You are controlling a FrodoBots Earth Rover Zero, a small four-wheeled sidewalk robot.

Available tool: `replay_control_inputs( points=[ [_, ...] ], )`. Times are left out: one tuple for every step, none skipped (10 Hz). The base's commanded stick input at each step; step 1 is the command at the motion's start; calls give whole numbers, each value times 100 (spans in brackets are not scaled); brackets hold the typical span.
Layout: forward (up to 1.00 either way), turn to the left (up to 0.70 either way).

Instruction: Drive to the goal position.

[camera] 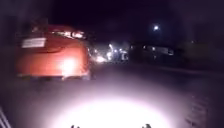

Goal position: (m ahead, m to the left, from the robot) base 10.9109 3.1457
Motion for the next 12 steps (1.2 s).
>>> replay_control_inputs(
  points=[
    [85,0],
    [85,0],
    [85,0],
    [85,0],
    [85,0],
    [85,0],
    [85,0],
    [85,0],
    [85,0],
    [85,0],
    [85,0],
    [85,0]
  ],
)
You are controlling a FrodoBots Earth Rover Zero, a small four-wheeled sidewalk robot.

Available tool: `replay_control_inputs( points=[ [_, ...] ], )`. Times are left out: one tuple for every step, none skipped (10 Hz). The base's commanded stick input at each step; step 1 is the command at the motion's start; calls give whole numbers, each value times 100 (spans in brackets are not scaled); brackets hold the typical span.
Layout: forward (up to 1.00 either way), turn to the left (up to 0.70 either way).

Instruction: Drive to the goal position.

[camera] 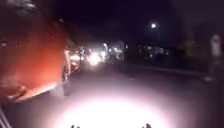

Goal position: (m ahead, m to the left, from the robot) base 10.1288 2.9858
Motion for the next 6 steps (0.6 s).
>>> replay_control_inputs(
  points=[
    [85,0],
    [85,0],
    [85,0],
    [85,0],
    [85,0],
    [85,0]
  ],
)
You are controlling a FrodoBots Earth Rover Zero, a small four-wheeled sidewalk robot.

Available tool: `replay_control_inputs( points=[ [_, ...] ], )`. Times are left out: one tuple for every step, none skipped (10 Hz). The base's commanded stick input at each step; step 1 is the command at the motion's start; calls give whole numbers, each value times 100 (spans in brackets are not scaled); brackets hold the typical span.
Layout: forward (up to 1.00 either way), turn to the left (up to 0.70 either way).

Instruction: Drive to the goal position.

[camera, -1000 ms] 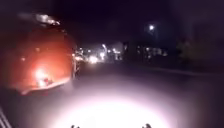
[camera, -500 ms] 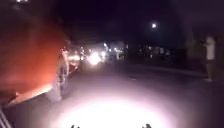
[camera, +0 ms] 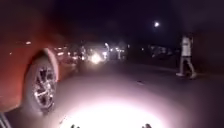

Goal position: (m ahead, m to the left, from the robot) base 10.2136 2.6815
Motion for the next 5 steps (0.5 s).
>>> replay_control_inputs(
  points=[
    [85,0],
    [85,0],
    [85,0],
    [85,0],
    [85,0]
  ],
)
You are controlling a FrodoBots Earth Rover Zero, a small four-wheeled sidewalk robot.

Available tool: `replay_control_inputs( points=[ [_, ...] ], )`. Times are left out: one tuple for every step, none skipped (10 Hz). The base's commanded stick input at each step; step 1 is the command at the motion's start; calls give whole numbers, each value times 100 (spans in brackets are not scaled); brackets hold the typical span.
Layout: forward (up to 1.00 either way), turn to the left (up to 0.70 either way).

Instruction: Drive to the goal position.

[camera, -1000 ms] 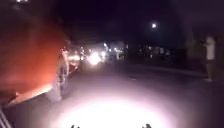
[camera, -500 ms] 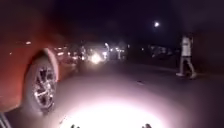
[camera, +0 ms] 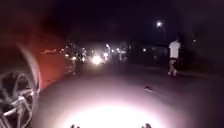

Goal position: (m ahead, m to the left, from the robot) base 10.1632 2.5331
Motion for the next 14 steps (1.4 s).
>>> replay_control_inputs(
  points=[
    [85,0],
    [85,4],
    [85,15],
    [85,25],
    [85,34],
    [85,34],
    [85,34],
    [85,17],
    [85,0],
    [85,0],
    [85,0],
    [85,0],
    [85,0],
    [85,0]
  ],
)
